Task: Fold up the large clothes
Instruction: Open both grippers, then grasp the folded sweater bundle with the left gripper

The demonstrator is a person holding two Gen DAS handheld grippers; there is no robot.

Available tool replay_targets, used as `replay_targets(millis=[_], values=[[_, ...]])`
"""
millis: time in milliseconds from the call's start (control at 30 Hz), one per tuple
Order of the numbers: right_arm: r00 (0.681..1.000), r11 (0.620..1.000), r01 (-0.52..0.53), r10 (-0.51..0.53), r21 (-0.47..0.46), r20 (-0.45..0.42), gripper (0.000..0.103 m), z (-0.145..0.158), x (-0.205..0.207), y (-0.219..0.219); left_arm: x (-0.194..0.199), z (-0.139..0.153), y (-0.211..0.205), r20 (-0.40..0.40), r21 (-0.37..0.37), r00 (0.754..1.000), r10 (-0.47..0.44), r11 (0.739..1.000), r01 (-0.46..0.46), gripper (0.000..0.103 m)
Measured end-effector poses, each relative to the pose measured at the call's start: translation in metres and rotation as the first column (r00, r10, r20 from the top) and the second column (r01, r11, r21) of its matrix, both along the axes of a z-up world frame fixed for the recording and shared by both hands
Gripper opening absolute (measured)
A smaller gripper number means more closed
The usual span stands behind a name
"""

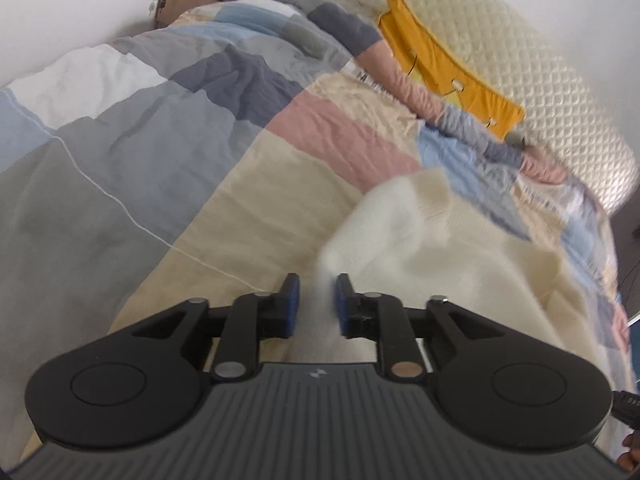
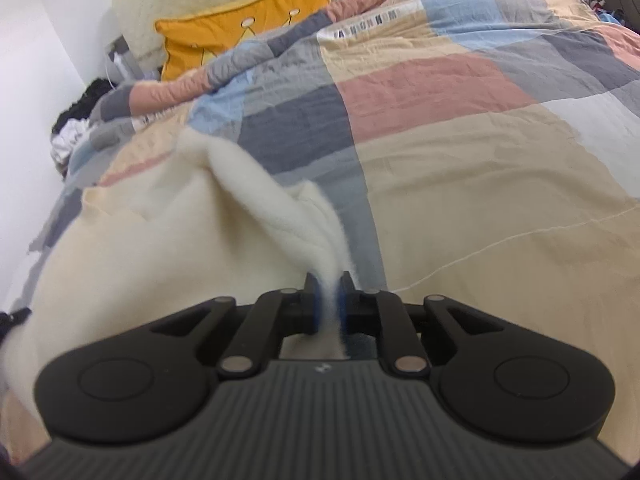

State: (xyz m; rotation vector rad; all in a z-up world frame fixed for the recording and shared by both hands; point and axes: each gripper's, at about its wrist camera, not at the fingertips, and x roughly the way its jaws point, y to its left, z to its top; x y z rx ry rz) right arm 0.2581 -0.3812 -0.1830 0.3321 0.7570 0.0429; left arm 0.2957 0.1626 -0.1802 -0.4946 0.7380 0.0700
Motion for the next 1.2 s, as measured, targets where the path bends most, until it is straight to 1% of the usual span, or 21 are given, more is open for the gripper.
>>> replay_targets(millis=[100, 200, 300, 367, 433, 467, 500, 533, 567, 600, 633, 667, 733, 800, 833, 867, 900, 933, 1000, 1100, 1200], values=[[1.000, 1.000, 0.008, -0.008, -0.003, 0.021, 0.015, 0.010, -0.012, 0.002, -0.023, 0.015, -0.001, 0.039, -0.024, 0.999, 0.014, 1.000, -0.013, 0.033], [0.998, 1.000, 0.029, -0.029, 0.002, 0.048, 0.016, 0.021, -0.027, 0.003, -0.051, 0.029, -0.007, 0.083, -0.042, 0.997, -0.005, 0.999, 0.009, 0.034], [0.995, 0.999, 0.046, -0.045, -0.015, 0.088, 0.016, 0.035, -0.043, 0.005, -0.077, 0.042, -0.019, 0.121, -0.062, 0.992, -0.027, 0.997, 0.035, 0.034], [0.992, 0.998, 0.055, -0.057, 0.028, 0.115, 0.016, 0.042, -0.056, 0.003, -0.090, 0.046, -0.027, 0.130, -0.090, 0.990, -0.051, 0.994, 0.063, 0.035], [0.988, 0.994, 0.063, -0.075, 0.089, 0.137, 0.016, 0.045, -0.071, 0.003, -0.101, 0.046, -0.033, 0.125, -0.153, 0.991, -0.045, 0.986, 0.064, 0.039], [0.986, 0.992, 0.063, -0.079, 0.114, 0.146, 0.016, 0.046, -0.079, 0.005, -0.105, 0.043, -0.035, 0.107, -0.198, 0.994, -0.033, 0.979, 0.054, 0.042], [0.985, 0.990, 0.053, -0.074, 0.133, 0.153, 0.016, 0.046, -0.086, 0.009, -0.110, 0.040, -0.038, 0.092, -0.230, 0.995, -0.024, 0.972, 0.045, 0.043], [0.985, 0.988, 0.041, -0.064, 0.146, 0.158, 0.020, 0.046, -0.094, 0.014, -0.114, 0.036, -0.042, 0.082, -0.248, 0.996, -0.027, 0.968, 0.046, 0.043], [0.986, 0.987, 0.032, -0.057, 0.157, 0.158, 0.029, 0.045, -0.101, 0.019, -0.118, 0.032, -0.045, 0.068, -0.266, 0.997, -0.031, 0.963, 0.048, 0.043], [0.987, 0.985, 0.020, -0.047, 0.169, 0.157, 0.051, 0.044, -0.107, 0.024, -0.121, 0.026, -0.047, 0.049, -0.302, 0.998, -0.031, 0.952, 0.044, 0.043], [0.987, 0.984, 0.005, -0.034, 0.178, 0.155, 0.065, 0.044, -0.112, 0.030, -0.123, 0.020, -0.048, 0.032, -0.344, 0.999, -0.036, 0.938, 0.045, 0.044], [0.987, 0.983, -0.005, -0.025, 0.186, 0.160, 0.066, 0.044, -0.116, 0.034, -0.123, 0.015, -0.050, 0.015, -0.369, 0.999, -0.046, 0.928, 0.048, 0.045], [0.985, 0.978, -0.012, -0.023, 0.209, 0.168, 0.066, 0.046, -0.123, 0.039, -0.125, 0.007, -0.052, -0.011, -0.387, 0.999, -0.043, 0.921, 0.035, 0.049], [0.988, 0.966, -0.014, -0.026, 0.257, 0.152, 0.066, 0.044, -0.126, 0.042, -0.125, 0.003, -0.054, -0.026, -0.393, 0.999, -0.032, 0.920, 0.019, 0.065], [0.990, 0.958, -0.015, -0.025, 0.285, 0.139, 0.069, 0.041, -0.126, 0.042, -0.125, 0.000, -0.053, -0.033, -0.404, 0.999, -0.025, 0.915, 0.009, 0.068], [0.992, 0.949, -0.010, -0.029, 0.315, 0.120, 0.073, 0.038, -0.125, 0.043, -0.124, -0.003, -0.051, -0.042, -0.421, 0.999, -0.021, 0.907, 0.002, 0.072], [0.994, 0.937, 0.000, -0.037, 0.349, 0.098, 0.084, 0.033, -0.126, 0.044, -0.124, -0.006, -0.050, -0.055, -0.439, 0.998, -0.017, 0.898, -0.009, 0.075], [0.996, 0.922, 0.013, -0.045, 0.386, 0.073, 0.087, 0.027, -0.125, 0.043, -0.122, -0.010, -0.048, -0.070, -0.456, 0.998, -0.010, 0.890, -0.023, 0.077], [0.998, 0.885, 0.051, -0.060, 0.462, 0.004, 0.087, 0.013, -0.121, 0.042, -0.120, -0.020, -0.046, -0.094, -0.498, 0.996, -0.003, 0.866, -0.044, 0.080], [0.990, 0.801, 0.134, -0.084, 0.584, -0.112, 0.087, -0.013, -0.114, 0.035, -0.113, -0.034, -0.042, -0.131, -0.558, 0.991, -0.004, 0.827, -0.070, 0.080], [0.976, 0.738, 0.212, -0.128, 0.641, -0.175, 0.087, -0.032, -0.110, 0.029, -0.105, -0.047, -0.042, -0.146, -0.608, 0.989, 0.006, 0.788, -0.094, 0.080]])
